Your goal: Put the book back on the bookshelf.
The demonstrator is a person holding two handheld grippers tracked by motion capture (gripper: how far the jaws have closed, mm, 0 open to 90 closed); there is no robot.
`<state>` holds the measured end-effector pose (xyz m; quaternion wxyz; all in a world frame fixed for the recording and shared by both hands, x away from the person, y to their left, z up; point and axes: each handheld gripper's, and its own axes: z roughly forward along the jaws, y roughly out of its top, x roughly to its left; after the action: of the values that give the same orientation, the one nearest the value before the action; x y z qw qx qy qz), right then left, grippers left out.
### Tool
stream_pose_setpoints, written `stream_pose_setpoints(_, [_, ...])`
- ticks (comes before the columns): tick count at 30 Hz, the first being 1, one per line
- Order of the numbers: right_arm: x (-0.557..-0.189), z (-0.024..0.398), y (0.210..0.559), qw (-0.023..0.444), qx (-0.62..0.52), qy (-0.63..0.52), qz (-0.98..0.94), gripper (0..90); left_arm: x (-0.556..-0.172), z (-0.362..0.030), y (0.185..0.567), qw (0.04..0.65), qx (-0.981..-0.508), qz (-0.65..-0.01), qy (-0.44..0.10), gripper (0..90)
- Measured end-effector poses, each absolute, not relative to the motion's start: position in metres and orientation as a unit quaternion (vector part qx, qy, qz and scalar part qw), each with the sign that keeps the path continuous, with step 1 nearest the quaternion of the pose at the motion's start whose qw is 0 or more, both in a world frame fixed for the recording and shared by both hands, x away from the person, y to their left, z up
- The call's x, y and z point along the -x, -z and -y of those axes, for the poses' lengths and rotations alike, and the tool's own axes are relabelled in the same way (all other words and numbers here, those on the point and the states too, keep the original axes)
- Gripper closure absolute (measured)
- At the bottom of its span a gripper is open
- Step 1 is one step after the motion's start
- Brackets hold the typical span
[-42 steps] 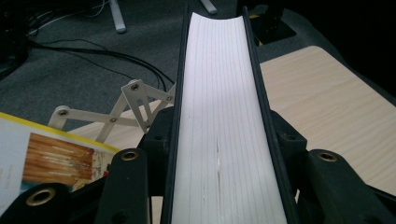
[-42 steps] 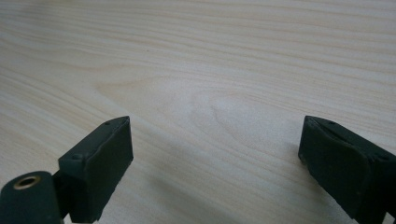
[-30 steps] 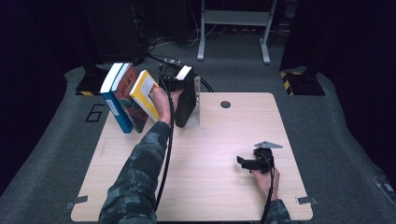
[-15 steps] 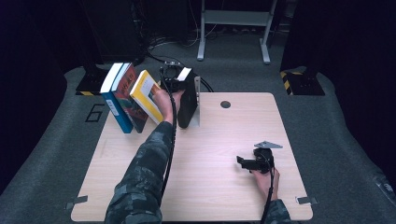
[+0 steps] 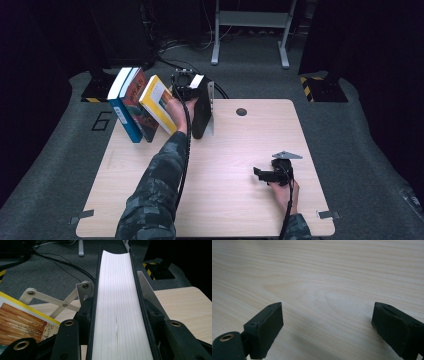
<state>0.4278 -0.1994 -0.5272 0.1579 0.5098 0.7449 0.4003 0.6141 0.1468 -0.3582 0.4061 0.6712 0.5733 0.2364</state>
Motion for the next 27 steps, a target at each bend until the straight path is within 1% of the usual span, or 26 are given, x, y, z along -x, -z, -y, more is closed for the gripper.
stream_pose_setpoints(8, [-0.428, 0.199, 0.528, 0.161, -0.505, -0.401, -0.748, 9.8, -0.613, -0.161, 0.364, 0.429, -0.651, -0.587, -0.219, 50.0])
stream_pose_setpoints(10, [-0.428, 0.199, 0.528, 0.161, -0.505, -0.4, -0.748, 10.0, -0.612, -0.164, 0.364, 0.436, -0.647, -0.587, -0.215, 47.1])
stream_pose_setpoints(13, [-0.428, 0.2, 0.527, 0.16, -0.505, -0.401, -0.748, 9.6, -0.607, -0.17, 0.362, 0.464, -0.633, -0.588, -0.196, 43.2])
stream_pose_setpoints(14, [-0.428, 0.199, 0.527, 0.159, -0.506, -0.4, -0.747, 9.6, -0.604, -0.173, 0.36, 0.464, -0.639, -0.582, -0.194, 38.6])
stream_pose_setpoints(16, [-0.428, 0.199, 0.527, 0.159, -0.506, -0.4, -0.748, 9.5, -0.601, -0.174, 0.358, 0.461, -0.643, -0.579, -0.198, 35.0])
stream_pose_setpoints(22, [-0.428, 0.199, 0.527, 0.158, -0.506, -0.401, -0.747, 9.5, -0.581, -0.186, 0.347, 0.457, -0.667, -0.552, -0.205, 30.3])
stream_pose_setpoints(23, [-0.428, 0.199, 0.527, 0.159, -0.506, -0.4, -0.747, 9.5, -0.575, -0.19, 0.345, 0.455, -0.677, -0.542, -0.203, 27.2])
stream_pose_setpoints(24, [-0.428, 0.199, 0.527, 0.159, -0.506, -0.4, -0.747, 9.5, -0.575, -0.19, 0.345, 0.455, -0.677, -0.542, -0.203, 25.3])
stream_pose_setpoints(25, [-0.428, 0.199, 0.527, 0.159, -0.506, -0.4, -0.747, 9.5, -0.57, -0.192, 0.343, 0.454, -0.683, -0.534, -0.205, 25.3])
stream_pose_setpoints(27, [-0.428, 0.199, 0.527, 0.159, -0.505, -0.4, -0.748, 9.6, -0.565, -0.194, 0.342, 0.45, -0.693, -0.527, -0.199, 21.9])
